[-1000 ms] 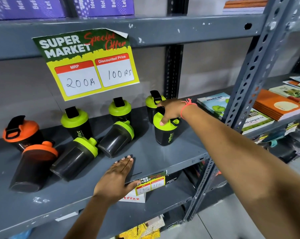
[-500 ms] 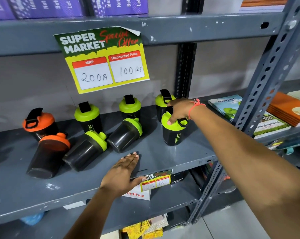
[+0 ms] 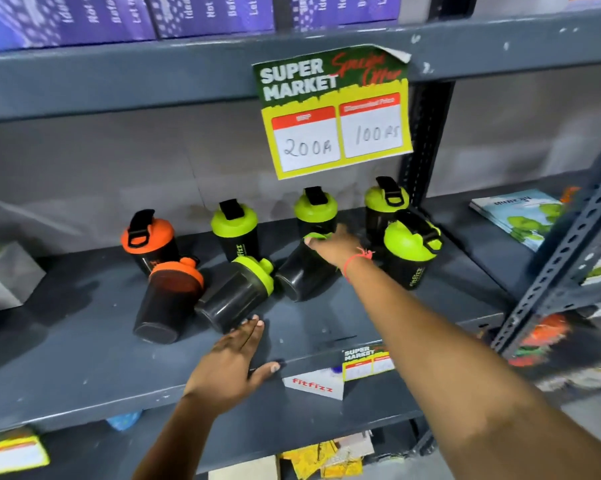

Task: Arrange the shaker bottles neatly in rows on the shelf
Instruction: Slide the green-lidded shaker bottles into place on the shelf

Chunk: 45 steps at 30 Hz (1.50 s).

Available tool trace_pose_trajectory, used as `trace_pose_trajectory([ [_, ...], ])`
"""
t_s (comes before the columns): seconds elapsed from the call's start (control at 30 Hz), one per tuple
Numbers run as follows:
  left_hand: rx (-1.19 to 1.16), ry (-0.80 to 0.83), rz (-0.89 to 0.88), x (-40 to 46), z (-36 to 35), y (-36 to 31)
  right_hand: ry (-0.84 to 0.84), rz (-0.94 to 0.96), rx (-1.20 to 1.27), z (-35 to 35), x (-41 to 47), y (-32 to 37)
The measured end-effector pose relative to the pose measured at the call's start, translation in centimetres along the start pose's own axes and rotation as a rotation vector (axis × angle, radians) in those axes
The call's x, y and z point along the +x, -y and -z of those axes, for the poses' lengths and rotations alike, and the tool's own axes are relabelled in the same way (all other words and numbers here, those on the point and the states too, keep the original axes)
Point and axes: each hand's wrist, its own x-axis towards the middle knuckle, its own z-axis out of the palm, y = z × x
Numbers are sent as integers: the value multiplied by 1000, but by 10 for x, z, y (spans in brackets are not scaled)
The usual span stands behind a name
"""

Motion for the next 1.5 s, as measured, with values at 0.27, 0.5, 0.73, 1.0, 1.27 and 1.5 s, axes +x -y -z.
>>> trace_pose_trajectory([
  [0.27,9,64,-56,5,-5,11,-71,-271,638,-48,27,-8],
  [0.5,-64,-24,-93,4,-5,11,-182,-222,741,-43,7,-14],
  [0.73,-33,-11,-104,6,-6,12,-485,234,179,-18,-34,-17],
  [1.0,-4,78,-113,16,-4,9,-431,353,61,-29,-47,-43],
  [1.27,1,85,-98,14,-4,8,-309,345,23,-11,-53,-42],
  [1.5,-9,100,-74,12,0,6,-126,260,-180,23,-51,-22],
])
